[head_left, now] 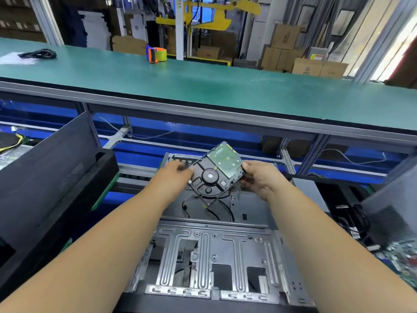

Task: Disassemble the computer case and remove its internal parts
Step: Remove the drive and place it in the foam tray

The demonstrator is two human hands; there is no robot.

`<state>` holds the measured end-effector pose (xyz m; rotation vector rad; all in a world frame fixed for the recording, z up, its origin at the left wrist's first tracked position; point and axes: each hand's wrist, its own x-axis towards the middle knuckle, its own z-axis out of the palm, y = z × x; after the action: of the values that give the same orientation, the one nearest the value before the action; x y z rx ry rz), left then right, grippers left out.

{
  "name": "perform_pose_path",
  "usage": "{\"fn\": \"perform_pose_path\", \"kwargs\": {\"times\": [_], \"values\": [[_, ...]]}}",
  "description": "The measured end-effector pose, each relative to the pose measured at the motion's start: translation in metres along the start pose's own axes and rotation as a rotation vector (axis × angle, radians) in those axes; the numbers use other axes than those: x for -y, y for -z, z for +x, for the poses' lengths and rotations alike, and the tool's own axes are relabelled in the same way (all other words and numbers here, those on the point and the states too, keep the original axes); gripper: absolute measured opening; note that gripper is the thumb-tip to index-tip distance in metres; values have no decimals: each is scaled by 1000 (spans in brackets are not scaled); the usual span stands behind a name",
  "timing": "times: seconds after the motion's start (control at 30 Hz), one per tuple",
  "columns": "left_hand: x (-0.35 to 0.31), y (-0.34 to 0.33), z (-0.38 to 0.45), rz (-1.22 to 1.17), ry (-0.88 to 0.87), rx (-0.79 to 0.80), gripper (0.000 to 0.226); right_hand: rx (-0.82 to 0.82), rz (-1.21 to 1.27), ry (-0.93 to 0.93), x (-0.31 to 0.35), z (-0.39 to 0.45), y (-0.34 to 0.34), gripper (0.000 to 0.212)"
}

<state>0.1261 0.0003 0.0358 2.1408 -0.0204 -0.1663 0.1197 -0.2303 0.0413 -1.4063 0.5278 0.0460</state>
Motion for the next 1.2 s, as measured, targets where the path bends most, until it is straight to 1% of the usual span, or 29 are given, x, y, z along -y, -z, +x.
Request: {"fn": "perform_pose_path", "kwargs": {"times": [0.03, 0.1, 0.13, 0.17, 0.23, 0.27, 0.33, 0.4, 0.47, 0.6, 0.67, 0.73, 0.8, 0.87, 0.9, 0.97, 1.0, 1.03, 1.1, 1.13, 1.2], "values": [[-7, -5, 1, -157, 76, 19, 35, 7, 30, 2, 3, -2, 9, 18], [-22, -19, 0, -486, 204, 110, 25, 20, 76, 5, 8, -8, 27, 17], [-28, -26, -1, -579, 213, 139, 19, 28, 95, 8, 11, -12, 37, 16], [-33, -33, -2, -621, 203, 151, 16, 44, 117, 9, 13, -17, 48, 14], [-42, -50, -6, -663, 196, 159, 15, 92, 170, -5, 18, -28, 73, 12], [-46, -58, -8, -684, 203, 178, 15, 118, 185, -11, 20, -35, 86, 14], [-56, -77, -13, -697, 212, 244, 15, 141, 174, -9, 23, -45, 111, 24], [-69, -97, -19, -697, 209, 315, 14, 127, 139, -2, 24, -53, 135, 24], [-82, -119, -26, -686, 202, 370, 15, 55, 116, -7, 22, -59, 158, 21], [-107, -159, -37, -693, 211, 457, 19, -125, 93, 26, 16, -66, 208, 3], [-116, -177, -42, -623, 172, 474, 23, -185, 126, 63, 13, -69, 231, 2], [-120, -192, -45, -418, 94, 417, 25, -237, 113, 90, 12, -72, 249, 6], [-123, -203, -48, -207, 0, 330, 26, -288, 39, 116, 7, -73, 266, 16], [-125, -210, -55, -98, -73, 308, 20, -333, -39, 151, -1, -68, 284, 19], [-127, -214, -58, -59, -101, 325, 18, -349, -80, 162, -6, -64, 292, 25], [-129, -222, -63, -5, -152, 357, 15, -380, -201, 159, -15, -55, 304, 44], [-130, -227, -65, 19, -178, 355, 15, -409, -278, 158, -20, -51, 309, 48], [-132, -230, -67, 48, -205, 346, 15, -437, -359, 164, -26, -46, 314, 46], [-136, -235, -71, 104, -256, 327, 15, -480, -506, 158, -35, -37, 323, 32], [-137, -237, -72, 121, -280, 324, 15, -488, -579, 131, -38, -35, 325, 30], [-137, -240, -73, 141, -311, 323, 16, -475, -723, 75, -44, -31, 328, 34]]}}
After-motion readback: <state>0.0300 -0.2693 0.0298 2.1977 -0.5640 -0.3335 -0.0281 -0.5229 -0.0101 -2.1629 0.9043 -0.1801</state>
